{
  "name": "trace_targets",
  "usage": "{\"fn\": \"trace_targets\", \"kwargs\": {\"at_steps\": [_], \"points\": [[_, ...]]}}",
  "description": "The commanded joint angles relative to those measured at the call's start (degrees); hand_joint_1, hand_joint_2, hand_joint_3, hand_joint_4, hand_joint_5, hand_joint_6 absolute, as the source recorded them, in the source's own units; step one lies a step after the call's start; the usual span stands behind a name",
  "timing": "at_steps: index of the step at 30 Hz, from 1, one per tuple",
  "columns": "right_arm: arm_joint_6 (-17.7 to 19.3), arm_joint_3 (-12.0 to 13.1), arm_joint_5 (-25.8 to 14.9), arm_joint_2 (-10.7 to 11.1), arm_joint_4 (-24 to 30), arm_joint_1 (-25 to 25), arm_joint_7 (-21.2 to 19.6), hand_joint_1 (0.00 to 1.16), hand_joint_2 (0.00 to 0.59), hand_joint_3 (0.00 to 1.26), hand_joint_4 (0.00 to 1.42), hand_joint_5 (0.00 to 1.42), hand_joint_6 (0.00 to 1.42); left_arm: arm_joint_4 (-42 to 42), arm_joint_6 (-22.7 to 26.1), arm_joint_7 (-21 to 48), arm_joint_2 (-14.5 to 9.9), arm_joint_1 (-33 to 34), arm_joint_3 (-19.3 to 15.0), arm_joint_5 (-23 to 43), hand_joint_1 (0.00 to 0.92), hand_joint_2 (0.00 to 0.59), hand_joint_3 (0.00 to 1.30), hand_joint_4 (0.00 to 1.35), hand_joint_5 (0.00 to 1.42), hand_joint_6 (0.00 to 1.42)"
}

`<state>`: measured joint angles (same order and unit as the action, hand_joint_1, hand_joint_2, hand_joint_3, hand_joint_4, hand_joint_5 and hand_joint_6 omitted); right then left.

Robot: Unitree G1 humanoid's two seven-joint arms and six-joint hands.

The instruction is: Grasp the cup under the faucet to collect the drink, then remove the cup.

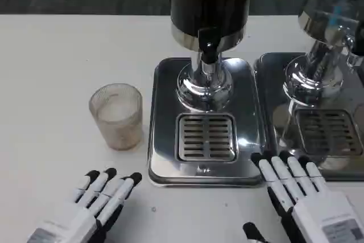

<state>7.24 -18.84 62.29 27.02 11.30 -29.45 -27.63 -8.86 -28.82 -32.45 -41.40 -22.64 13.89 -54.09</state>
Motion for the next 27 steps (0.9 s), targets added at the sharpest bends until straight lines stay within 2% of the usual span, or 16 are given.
{"fn": "trace_targets", "kwargs": {"at_steps": [1, 10, 19, 27], "points": [[0.6, 0.5, -0.9, -0.1, 1.4, -0.4, -0.5, 0.30, 0.414, 0.00, 0.00, 0.00, 0.00, 2.3, -0.4, 0.7, -1.0, -1.4, -1.7, 1.7, 0.000, 0.092, 0.00, 0.00, 0.00, 0.00], [1.3, 1.5, -2.1, 0.1, 5.3, -1.9, 0.6, 0.30, 0.414, 0.00, 0.00, 0.00, 0.00, 8.4, -1.8, 2.8, -1.5, -5.0, -5.4, 4.1, 0.000, 0.092, 0.00, 0.00, 0.00, 0.00], [1.8, 2.1, -2.6, -0.1, 6.1, -2.5, 1.1, 0.30, 0.414, 0.00, 0.00, 0.00, 0.00, 9.0, -2.5, 3.7, -0.9, -5.8, -6.5, 4.3, 0.000, 0.092, 0.00, 0.00, 0.00, 0.00], [1.0, 1.8, -2.0, -1.7, 7.4, -2.4, 2.9, 0.30, 0.417, 0.00, 0.00, 0.00, 0.00, 7.1, -4.1, 3.7, -1.2, -5.4, -7.9, 6.1, 0.000, 0.089, 0.00, 0.00, 0.00, 0.00]]}}
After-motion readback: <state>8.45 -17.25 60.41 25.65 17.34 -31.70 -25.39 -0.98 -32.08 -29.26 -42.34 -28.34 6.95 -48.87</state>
